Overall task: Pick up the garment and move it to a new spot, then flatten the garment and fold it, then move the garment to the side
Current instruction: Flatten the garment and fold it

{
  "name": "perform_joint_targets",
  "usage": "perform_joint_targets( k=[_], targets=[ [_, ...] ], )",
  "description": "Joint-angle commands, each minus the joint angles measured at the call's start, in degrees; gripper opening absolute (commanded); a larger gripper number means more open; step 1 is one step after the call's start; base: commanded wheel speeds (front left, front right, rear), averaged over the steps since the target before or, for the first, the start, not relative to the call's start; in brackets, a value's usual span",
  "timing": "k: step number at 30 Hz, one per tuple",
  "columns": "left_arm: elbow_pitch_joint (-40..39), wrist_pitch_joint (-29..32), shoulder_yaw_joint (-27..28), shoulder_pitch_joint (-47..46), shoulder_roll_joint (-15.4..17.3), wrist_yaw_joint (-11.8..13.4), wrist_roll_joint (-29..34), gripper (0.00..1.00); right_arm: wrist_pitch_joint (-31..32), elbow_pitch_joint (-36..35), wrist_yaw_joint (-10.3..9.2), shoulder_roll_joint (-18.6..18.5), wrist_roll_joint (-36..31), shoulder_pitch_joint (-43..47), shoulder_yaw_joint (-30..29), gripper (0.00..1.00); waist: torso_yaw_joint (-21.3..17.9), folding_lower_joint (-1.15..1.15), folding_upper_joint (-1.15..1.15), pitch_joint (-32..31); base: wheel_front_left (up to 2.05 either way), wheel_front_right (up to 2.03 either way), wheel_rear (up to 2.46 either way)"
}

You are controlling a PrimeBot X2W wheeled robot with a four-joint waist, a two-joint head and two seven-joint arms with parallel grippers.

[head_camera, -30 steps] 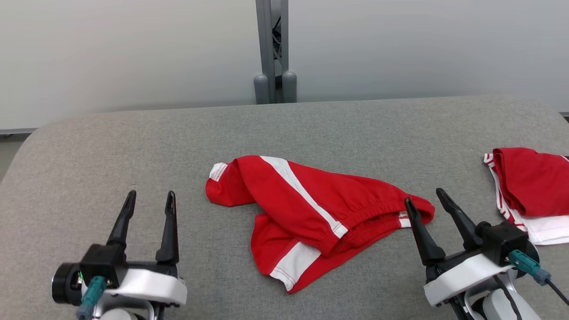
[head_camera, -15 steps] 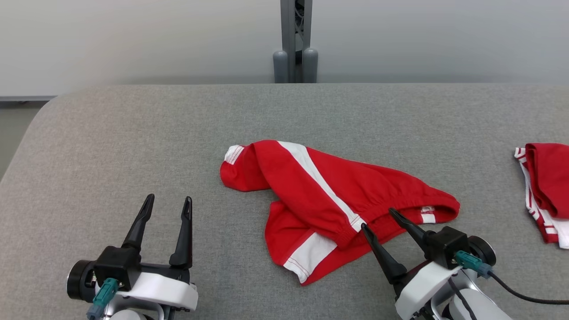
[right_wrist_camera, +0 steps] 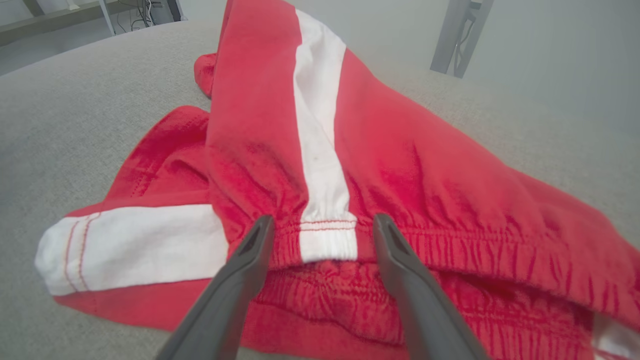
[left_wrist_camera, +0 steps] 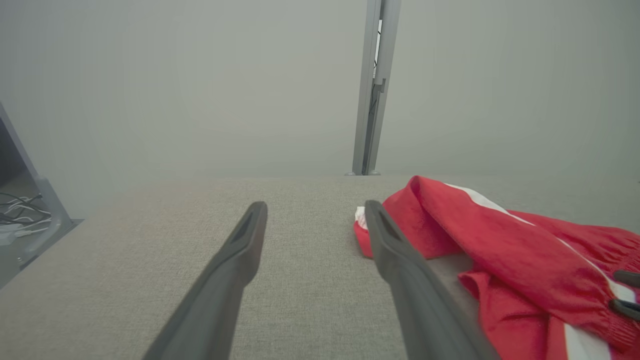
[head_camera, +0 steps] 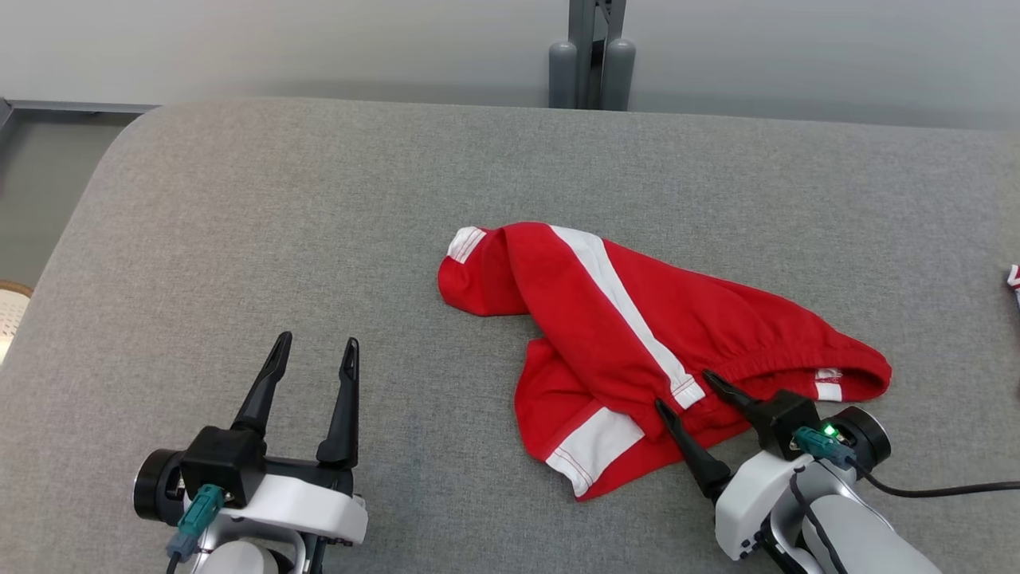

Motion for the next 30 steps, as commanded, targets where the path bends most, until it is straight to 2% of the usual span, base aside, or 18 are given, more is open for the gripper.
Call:
perform_joint_targets(
  k=[1,2,3,4,5,24,30],
  targets=[
    [-0.2,-0.2,0.0,-1.1,0.2,0.3,-0.5,1.0,0.0,0.7,-0.03,-0.1,-0.4,-0.5,-0.3,1.0,0.3,0.0,0.0,0.3,0.0,0.0,0.0],
    [-0.2,-0.2,-0.1,-1.0,0.2,0.4,-0.5,1.0,0.0,1.0,-0.03,0.0,-0.3,-0.6,-0.4,0.91,0.4,0.0,0.0,0.4,0.0,0.0,0.0],
    [-0.2,-0.2,-0.2,-1.0,0.2,0.4,-0.5,1.0,0.0,1.4,-0.03,0.1,0.0,-0.7,-0.4,0.44,0.4,0.0,0.0,0.4,0.0,0.0,0.0],
    [-0.1,-0.2,-0.2,-1.1,0.2,0.5,-0.6,1.0,0.0,1.7,-0.03,0.1,0.1,-0.8,-0.5,0.14,0.4,0.0,0.0,0.5,0.0,0.0,0.0],
    [-0.1,-0.2,-0.3,-1.2,0.2,0.5,-0.6,1.0,0.0,1.9,-0.03,0.2,0.2,-0.9,-0.4,0.0,0.4,0.0,0.0,0.6,0.0,0.0,0.0],
    [0.6,-0.2,-0.7,-0.4,0.2,0.7,-1.1,1.0,0.0,-2.4,-0.03,-0.9,2.2,0.2,-2.1,0.0,-1.6,0.0,0.0,-1.8,0.0,0.0,0.0],
    [0.3,-0.2,-0.9,0.1,0.2,0.7,-1.3,1.0,0.0,-8.1,-0.03,-0.6,2.8,2.1,-6.5,0.0,-1.8,0.0,0.0,-2.9,0.0,0.0,0.0]
  ],
)
